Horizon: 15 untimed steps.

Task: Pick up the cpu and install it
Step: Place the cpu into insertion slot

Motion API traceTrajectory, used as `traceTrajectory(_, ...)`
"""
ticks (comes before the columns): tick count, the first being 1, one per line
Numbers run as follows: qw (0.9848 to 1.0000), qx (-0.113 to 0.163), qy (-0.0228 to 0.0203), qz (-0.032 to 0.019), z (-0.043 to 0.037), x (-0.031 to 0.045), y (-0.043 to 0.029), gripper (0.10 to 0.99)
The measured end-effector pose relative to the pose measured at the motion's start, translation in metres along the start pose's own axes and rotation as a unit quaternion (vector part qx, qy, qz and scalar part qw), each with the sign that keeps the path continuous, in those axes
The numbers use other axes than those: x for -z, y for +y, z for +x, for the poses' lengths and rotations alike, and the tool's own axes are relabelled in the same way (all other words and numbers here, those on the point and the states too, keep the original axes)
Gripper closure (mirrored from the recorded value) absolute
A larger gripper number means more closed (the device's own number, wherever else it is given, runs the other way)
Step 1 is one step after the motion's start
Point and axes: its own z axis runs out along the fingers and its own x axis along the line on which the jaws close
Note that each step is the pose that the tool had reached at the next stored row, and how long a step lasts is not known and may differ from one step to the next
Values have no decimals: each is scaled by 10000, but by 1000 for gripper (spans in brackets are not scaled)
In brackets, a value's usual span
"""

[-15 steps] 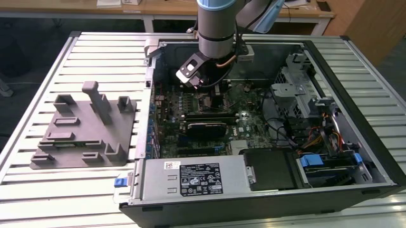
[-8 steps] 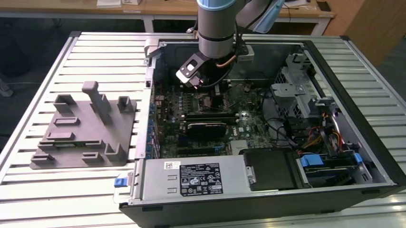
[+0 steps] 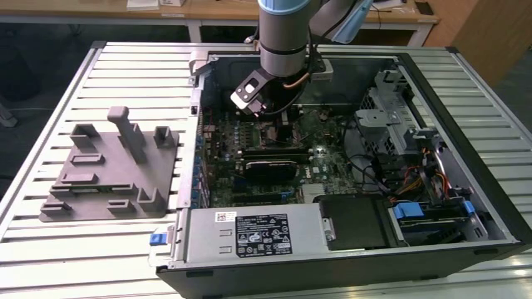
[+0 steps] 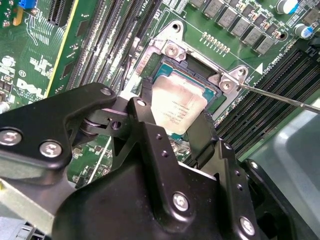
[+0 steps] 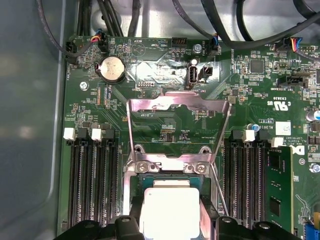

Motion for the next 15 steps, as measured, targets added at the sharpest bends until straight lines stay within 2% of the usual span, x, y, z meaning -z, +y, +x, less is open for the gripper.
traceTrajectory(15,10000,-1,15,0,-1,10,1,561)
